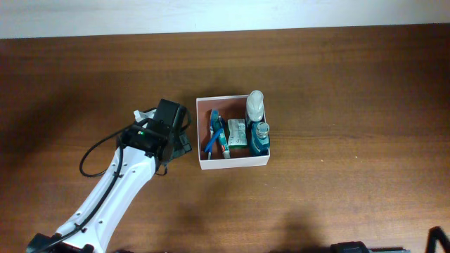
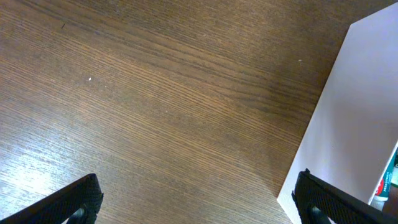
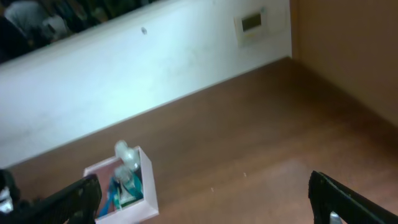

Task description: Pack container

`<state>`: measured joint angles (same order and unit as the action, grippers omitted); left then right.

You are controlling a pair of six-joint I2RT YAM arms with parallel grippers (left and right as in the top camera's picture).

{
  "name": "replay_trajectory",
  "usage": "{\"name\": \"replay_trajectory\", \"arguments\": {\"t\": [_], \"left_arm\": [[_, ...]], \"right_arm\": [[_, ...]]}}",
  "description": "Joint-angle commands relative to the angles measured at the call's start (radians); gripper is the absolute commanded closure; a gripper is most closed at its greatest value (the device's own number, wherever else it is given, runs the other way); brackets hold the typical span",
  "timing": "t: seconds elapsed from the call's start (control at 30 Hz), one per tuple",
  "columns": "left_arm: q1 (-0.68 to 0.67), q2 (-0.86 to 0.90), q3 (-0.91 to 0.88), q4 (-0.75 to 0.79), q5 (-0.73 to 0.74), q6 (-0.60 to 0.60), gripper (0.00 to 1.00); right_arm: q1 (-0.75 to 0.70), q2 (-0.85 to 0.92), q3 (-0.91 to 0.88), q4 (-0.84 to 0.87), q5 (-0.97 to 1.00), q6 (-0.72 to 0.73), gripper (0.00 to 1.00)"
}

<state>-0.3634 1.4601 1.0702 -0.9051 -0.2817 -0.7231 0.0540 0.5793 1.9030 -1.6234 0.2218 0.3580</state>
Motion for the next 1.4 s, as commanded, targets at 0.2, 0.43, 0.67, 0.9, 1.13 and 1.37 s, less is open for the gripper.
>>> {"name": "replay_trajectory", "arguments": {"t": [0.2, 0.43, 0.67, 0.9, 1.13, 1.37], "left_arm": [[0.005, -0.016, -0.005, -0.001, -0.014, 0.002, 0.01], [0.005, -0.016, -0.005, -0.001, -0.014, 0.002, 0.01], [0.006, -0.016, -0.005, -0.001, -0.014, 0.002, 0.01], [0.005, -0.016, -0.005, -0.001, -0.014, 0.002, 0.01], [0.005, -0.016, -0.005, -0.001, -0.014, 0.002, 0.01], [0.005, -0.016, -0.005, -0.001, -0.014, 0.002, 0.0]], "right_arm": [[-0.003, -0.225, -0.364, 0.121, 0.004, 0.002, 0.01], [-0.003, -0.378, -0.707, 0.423, -0.021, 0.001, 0.02], [-0.003, -0.465, -1.01, 0.761, -0.096, 0.002, 0.02], [-0.003, -0.551, -1.3, 1.138, -0.194, 0.003, 0.02], [-0.003, -0.575, -1.501, 1.381, -0.2, 0.073, 0.01], [-0.003, -0.575, -1.645, 1.602, -0.187, 0.072, 0.02]]}}
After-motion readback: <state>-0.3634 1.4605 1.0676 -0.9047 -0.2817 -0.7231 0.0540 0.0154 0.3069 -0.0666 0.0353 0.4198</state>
